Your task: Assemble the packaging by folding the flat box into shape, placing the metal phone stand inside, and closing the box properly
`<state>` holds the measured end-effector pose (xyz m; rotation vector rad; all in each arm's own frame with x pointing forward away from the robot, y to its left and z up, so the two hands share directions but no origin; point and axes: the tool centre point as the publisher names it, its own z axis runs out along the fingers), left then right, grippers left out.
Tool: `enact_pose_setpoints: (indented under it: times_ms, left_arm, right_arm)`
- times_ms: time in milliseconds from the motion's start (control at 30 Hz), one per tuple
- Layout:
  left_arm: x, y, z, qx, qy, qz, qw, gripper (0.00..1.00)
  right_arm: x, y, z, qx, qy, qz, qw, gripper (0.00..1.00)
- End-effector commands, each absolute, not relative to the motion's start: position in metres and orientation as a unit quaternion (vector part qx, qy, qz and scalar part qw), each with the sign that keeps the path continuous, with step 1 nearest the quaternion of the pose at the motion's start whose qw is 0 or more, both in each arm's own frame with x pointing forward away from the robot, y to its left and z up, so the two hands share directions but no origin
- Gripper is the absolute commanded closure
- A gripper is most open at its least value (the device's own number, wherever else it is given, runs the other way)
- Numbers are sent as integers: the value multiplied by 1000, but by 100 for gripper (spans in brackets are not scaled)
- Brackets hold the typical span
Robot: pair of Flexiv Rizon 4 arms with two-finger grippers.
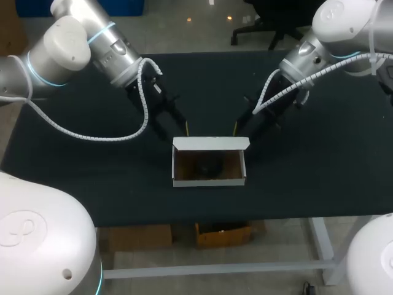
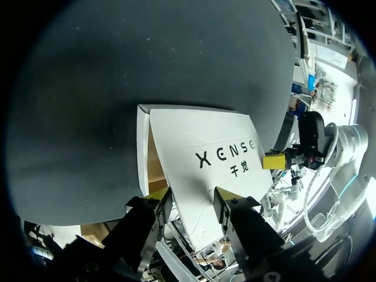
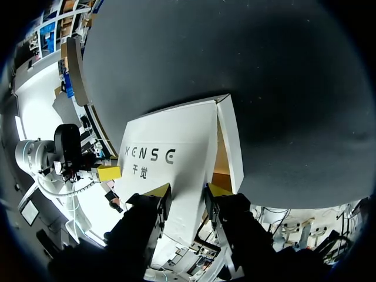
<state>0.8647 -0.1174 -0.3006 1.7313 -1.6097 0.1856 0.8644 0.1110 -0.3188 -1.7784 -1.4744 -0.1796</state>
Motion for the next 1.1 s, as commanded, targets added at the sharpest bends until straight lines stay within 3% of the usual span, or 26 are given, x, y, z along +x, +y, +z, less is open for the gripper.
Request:
enact_pose_setpoints:
  times_ms: [33, 1100]
  left_arm:
    - [864, -125, -305, 677, -629, 70, 376, 54]
    - [853, -117, -316, 677, -623, 69, 386, 54]
  right_arm:
    - [866, 117, -322, -702, -583, -67, 404, 65]
    - [860, 118, -330, -700, -581, -66, 409, 65]
